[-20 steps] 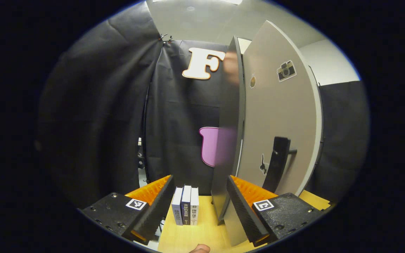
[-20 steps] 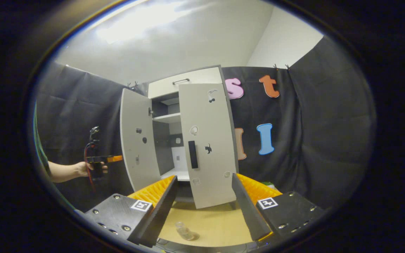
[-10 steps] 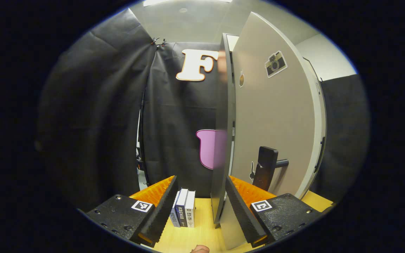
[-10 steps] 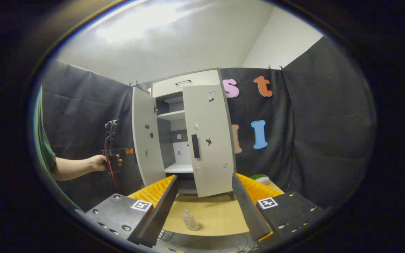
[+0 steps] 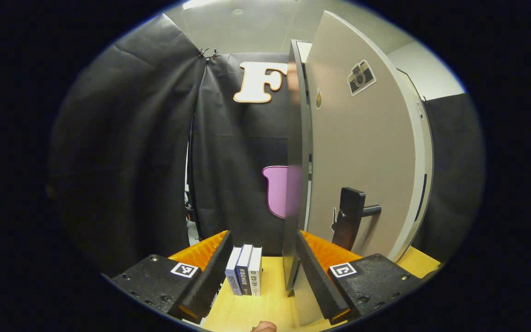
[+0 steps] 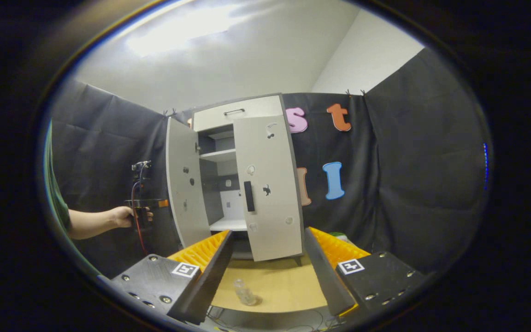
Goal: Grasp the bottle in the cabinet with the left hand and place it on the coaster, then close the right door with the right hand and the left door with the left hand.
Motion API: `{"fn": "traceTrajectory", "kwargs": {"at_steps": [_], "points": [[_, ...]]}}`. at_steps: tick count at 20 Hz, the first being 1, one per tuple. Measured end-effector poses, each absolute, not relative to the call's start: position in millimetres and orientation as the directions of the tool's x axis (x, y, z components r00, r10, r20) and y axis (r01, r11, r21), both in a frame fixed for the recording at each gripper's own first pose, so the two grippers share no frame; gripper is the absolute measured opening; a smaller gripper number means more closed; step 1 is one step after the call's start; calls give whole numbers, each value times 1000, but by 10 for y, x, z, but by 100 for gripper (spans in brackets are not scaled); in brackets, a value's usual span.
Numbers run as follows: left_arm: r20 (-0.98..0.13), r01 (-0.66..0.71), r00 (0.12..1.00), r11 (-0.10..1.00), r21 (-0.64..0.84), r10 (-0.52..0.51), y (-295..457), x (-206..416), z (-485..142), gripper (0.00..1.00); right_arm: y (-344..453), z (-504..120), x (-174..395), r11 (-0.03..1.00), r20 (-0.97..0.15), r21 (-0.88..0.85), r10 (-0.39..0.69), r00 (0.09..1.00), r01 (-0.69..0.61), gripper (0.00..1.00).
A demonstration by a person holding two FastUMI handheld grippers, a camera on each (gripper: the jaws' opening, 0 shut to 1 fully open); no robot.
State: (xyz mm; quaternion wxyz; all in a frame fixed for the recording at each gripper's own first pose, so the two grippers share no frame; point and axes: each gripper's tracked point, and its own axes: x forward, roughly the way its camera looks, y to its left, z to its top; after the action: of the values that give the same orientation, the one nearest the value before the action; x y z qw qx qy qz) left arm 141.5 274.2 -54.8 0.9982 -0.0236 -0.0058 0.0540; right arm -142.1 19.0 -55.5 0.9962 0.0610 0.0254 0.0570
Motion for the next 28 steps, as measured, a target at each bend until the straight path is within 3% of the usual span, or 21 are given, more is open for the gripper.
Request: {"fn": "traceTrajectory", "kwargs": {"at_steps": [3,4,8,9,10,11,12,16,17,18,19,20,23,24,28], "points": [[10,-115,993,991,-67,116,2747,1414,-547,88,290,-532,-1227,986,-25,124,119,993,-115,89],[8,-112,994,991,-69,113,2740,1413,-559,85,311,-538,-1166,985,-19,127,122,992,-118,89],[-1,-128,992,990,-57,129,2743,1396,-555,88,432,-539,-945,984,-13,118,139,990,-136,94],[5,-132,991,990,-49,132,2729,1394,-541,85,428,-547,-887,984,-14,114,136,991,-134,89],[12,-128,992,991,-43,129,2706,1397,-538,88,451,-537,-844,984,-11,113,138,990,-136,94],[17,-124,992,992,-37,124,2679,1402,-520,92,482,-537,-811,983,-9,114,143,990,-141,89],[22,-118,993,993,-31,119,2653,1404,-525,88,507,-543,-788,983,-8,115,146,989,-144,94],[35,-113,993,993,-13,114,2545,1418,-507,85,547,-575,-690,984,-8,100,146,989,-145,94],[34,-107,994,994,-16,107,2515,1424,-497,85,562,-579,-666,984,-6,99,147,989,-146,89],[28,-105,994,994,-19,105,2495,1422,-506,88,572,-596,-632,984,-4,99,149,989,-148,94],[26,-102,994,995,-21,102,2477,1427,-499,85,575,-609,-612,984,-6,100,150,989,-149,94],[27,-104,994,994,-19,104,2469,1438,-481,88,573,-623,-604,984,-9,100,148,989,-146,89],[28,-113,993,993,-24,114,2477,1467,-456,85,580,-656,-556,985,-15,103,143,990,-141,94],[25,-105,994,994,-26,106,2457,1479,-463,85,588,-652,-541,984,-15,101,146,989,-143,89],[27,-82,996,996,-28,83,2385,1499,-463,85,623,-637,-495,985,-14,94,148,989,-146,89]]}}
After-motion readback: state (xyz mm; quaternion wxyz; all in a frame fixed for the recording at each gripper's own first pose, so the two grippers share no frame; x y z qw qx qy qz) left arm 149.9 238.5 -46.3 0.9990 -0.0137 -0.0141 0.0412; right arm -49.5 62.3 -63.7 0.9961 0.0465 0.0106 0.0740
